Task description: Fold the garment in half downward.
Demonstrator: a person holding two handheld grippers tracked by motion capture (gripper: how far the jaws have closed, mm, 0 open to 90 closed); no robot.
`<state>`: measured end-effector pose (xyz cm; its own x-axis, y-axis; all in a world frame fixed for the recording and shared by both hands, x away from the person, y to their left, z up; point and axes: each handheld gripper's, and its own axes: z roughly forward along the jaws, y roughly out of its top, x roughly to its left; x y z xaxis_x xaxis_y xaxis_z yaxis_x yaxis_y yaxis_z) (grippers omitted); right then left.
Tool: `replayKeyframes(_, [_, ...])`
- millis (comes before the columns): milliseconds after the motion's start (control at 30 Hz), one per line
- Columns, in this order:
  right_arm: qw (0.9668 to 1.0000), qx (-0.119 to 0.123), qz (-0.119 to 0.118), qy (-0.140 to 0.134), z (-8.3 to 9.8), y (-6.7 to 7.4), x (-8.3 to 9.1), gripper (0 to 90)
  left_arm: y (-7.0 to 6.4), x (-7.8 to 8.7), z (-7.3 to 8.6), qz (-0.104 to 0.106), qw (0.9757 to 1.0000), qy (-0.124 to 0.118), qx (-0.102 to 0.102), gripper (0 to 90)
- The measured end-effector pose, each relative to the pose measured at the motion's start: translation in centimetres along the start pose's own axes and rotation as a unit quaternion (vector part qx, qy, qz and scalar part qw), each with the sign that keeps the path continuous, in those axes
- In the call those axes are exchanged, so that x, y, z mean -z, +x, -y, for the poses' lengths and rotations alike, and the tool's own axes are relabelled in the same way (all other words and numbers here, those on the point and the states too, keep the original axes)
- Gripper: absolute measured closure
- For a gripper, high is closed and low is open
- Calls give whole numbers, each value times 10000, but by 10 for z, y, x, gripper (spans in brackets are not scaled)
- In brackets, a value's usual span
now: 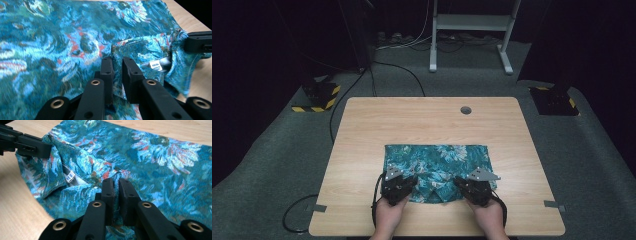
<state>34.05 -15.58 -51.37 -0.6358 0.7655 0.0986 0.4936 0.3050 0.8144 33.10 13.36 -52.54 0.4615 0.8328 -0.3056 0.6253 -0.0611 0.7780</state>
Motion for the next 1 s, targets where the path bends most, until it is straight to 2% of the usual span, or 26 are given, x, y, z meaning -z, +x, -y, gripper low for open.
replayKeyframes(100, [10000,-60,-14,-28,2,1,3,788,-1,3,-1,36,10000,-77,33,743])
replayKeyframes(167, [9999,-93,-8,-65,1,-1,5,738,-1,6,-7,39,9999,-141,12,673])
replayKeyframes(267, [9997,-183,17,-153,-5,-8,9,683,0,11,-18,-10,9996,-279,-99,607])
replayKeyframes(367, [9995,-246,82,-198,-13,-18,10,620,12,12,-32,-90,9995,-308,-12,553])
replayKeyframes(433, [9992,-287,195,-177,-19,-24,7,548,22,9,-40,-237,9994,-266,-2,533])
replayKeyframes(533, [9990,-284,355,-31,-23,-36,-3,465,37,-5,-45,-369,9992,-18,117,501])
replayKeyframes(600, [9982,-346,449,184,-23,-42,-12,392,44,-16,-45,-459,9986,203,179,479])
replayKeyframes(667, [9970,-393,566,365,-22,-46,-22,335,45,-24,-41,-529,9978,367,156,462])
replayKeyframes(767, [9955,-358,682,557,-18,-47,-30,299,43,-31,-34,-535,9972,507,114,443])
replayKeyframes(867, [9953,-273,661,650,-14,-44,-34,294,40,-32,-27,-514,9973,513,85,425])
replayKeyframes(1000, [9962,-304,565,595,-11,-40,-32,291,37,-28,-22,-496,9976,481,64,426])
